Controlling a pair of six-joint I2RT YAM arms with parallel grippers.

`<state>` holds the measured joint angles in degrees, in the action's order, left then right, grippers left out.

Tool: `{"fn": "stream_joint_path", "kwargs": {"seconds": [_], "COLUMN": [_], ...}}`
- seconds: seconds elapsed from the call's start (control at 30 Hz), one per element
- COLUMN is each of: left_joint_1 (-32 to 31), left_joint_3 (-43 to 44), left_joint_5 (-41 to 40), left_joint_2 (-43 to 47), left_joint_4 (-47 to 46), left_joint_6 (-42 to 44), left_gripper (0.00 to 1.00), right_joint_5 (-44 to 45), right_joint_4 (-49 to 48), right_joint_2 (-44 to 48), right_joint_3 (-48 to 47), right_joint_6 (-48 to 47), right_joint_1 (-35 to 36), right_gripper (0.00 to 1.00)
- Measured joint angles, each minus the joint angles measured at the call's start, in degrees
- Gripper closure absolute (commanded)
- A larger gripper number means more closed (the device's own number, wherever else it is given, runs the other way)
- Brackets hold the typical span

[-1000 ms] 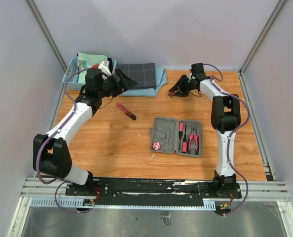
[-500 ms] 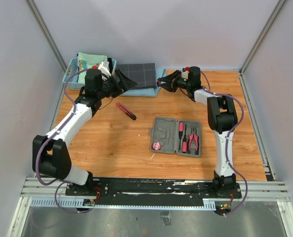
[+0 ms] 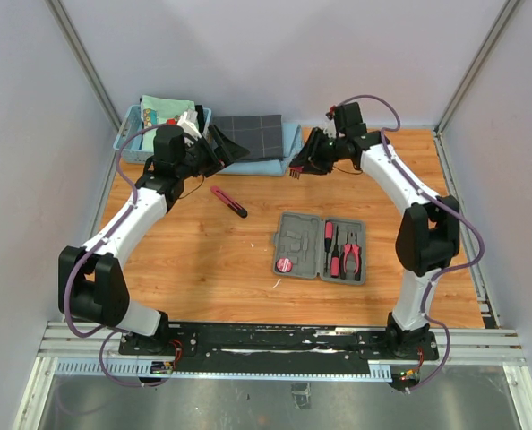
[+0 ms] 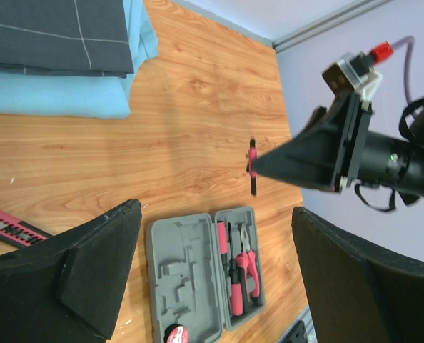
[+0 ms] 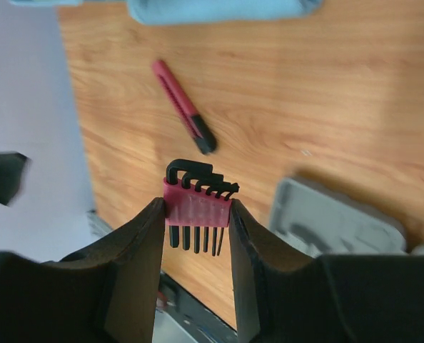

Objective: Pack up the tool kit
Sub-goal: Pick up the tool from the center of the board, then place the tool at the center of the board.

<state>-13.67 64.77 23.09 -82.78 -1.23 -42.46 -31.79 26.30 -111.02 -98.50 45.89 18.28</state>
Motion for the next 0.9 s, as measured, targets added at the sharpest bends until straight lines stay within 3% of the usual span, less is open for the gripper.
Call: {"fn": "stream_joint_path", "kwargs": {"seconds": [0.23, 0.43, 0.7, 0.8, 0.9], "left_joint_1": [0.0, 0.0, 0.0, 0.0, 0.0], "left_joint_3": [0.0, 0.0, 0.0, 0.0, 0.0], "left_joint_5": [0.0, 0.0, 0.0, 0.0, 0.0], "left_joint_2": [0.0, 0.0, 0.0, 0.0, 0.0], "left_joint_4": [0.0, 0.0, 0.1, 0.1, 0.1], "left_joint_6": [0.0, 0.0, 0.0, 0.0, 0.0], "left_gripper": [0.1, 0.1, 0.1, 0.1, 0.1], "right_joint_5": [15.6, 17.2, 24.2, 29.3, 31.9], "right_joint_4": [14.6, 17.7, 24.4, 28.5, 30.1], "right_joint_2": [1.9, -1.7, -17.8, -24.8, -27.1], "right_joint_3": [3.7, 3.0, -16.9, -25.9, -27.5], "right_joint_6": [-10.4, -13.0, -16.5, -18.3, -19.4], "right_joint_1": [5.3, 6.0, 5.9, 5.9, 5.8], "right_gripper": [0.71, 0.7, 0.68, 0.51, 0.38]}}
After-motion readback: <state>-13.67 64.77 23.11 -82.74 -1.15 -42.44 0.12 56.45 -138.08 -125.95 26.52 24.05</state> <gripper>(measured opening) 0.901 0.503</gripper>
